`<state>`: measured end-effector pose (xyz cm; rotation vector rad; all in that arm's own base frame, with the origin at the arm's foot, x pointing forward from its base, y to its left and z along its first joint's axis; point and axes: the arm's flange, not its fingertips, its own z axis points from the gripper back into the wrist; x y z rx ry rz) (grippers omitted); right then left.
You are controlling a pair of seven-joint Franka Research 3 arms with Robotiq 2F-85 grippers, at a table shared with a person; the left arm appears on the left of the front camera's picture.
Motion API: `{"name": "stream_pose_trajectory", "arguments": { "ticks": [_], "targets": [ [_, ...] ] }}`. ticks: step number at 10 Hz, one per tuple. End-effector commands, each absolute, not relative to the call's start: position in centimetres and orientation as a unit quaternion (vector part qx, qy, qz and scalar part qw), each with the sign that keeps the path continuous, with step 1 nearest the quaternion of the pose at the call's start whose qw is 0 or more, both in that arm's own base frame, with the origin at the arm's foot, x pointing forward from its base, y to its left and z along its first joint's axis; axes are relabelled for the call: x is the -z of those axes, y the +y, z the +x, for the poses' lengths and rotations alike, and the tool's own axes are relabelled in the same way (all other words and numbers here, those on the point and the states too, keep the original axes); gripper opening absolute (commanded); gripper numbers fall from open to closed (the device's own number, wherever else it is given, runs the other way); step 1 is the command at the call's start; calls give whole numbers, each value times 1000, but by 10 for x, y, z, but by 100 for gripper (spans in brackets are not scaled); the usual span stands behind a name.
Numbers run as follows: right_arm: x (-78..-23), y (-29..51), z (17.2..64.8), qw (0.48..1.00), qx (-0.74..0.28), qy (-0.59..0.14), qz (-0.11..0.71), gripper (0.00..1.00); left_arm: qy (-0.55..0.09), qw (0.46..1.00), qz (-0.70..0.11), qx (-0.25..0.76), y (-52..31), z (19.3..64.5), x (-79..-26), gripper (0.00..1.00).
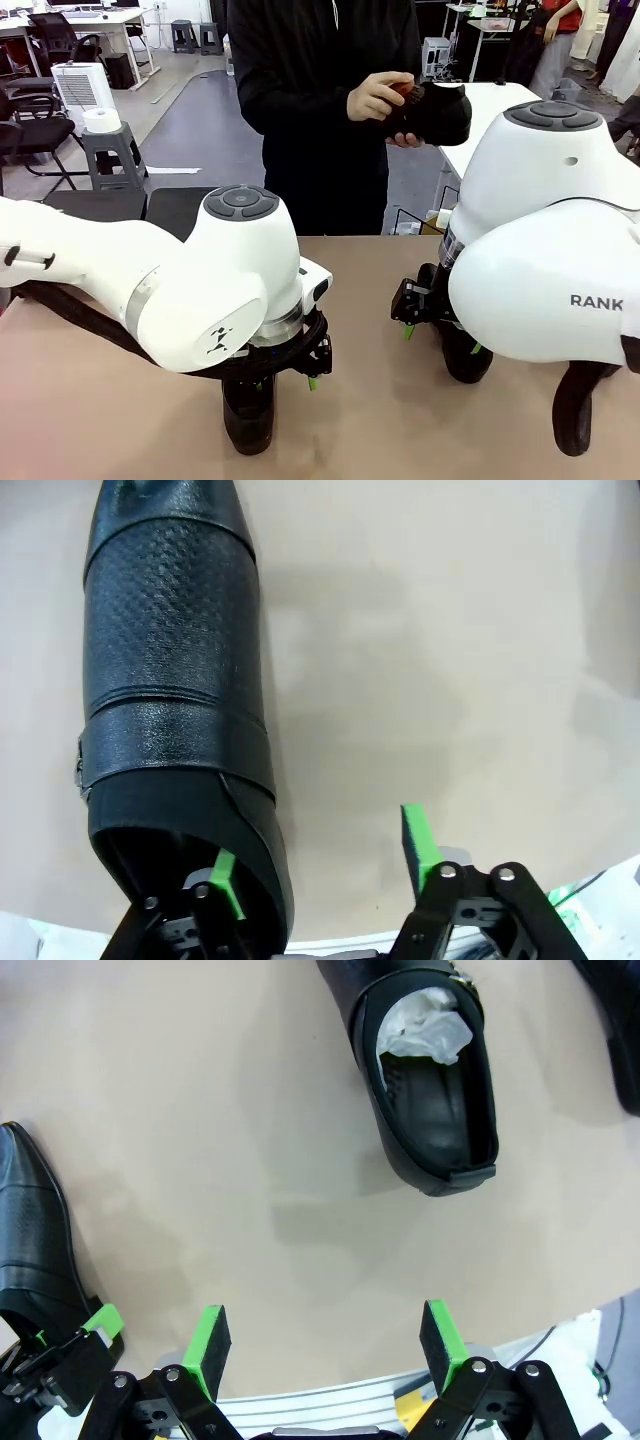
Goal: Organize the shoes by placing them on the stand.
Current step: Place the Shoe from the middle of the table onto the Shoes Stand.
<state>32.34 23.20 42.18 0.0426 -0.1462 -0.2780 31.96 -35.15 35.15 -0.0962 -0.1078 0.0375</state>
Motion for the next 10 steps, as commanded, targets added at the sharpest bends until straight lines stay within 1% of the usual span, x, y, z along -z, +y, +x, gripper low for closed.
{"name": "stream_pose_trajectory", "arguments": {
  "ticks": [1, 2, 3, 10],
  "targets": [
    [-423, 234, 327, 988, 130, -75, 29, 100, -64, 997, -40, -28, -354, 323, -353, 30],
    [-423, 234, 327, 988, 130, -75, 29, 100, -62, 997, -41, -30, -353, 323, -354, 12],
    [-423, 234, 327, 988, 130, -75, 29, 100, -56, 997, -42, -29, -351, 322, -354, 0],
    [-423, 234, 327, 988, 130, -75, 29, 100, -42, 998, -36, -33, -331, 321, -358, 0]
  ]
}}
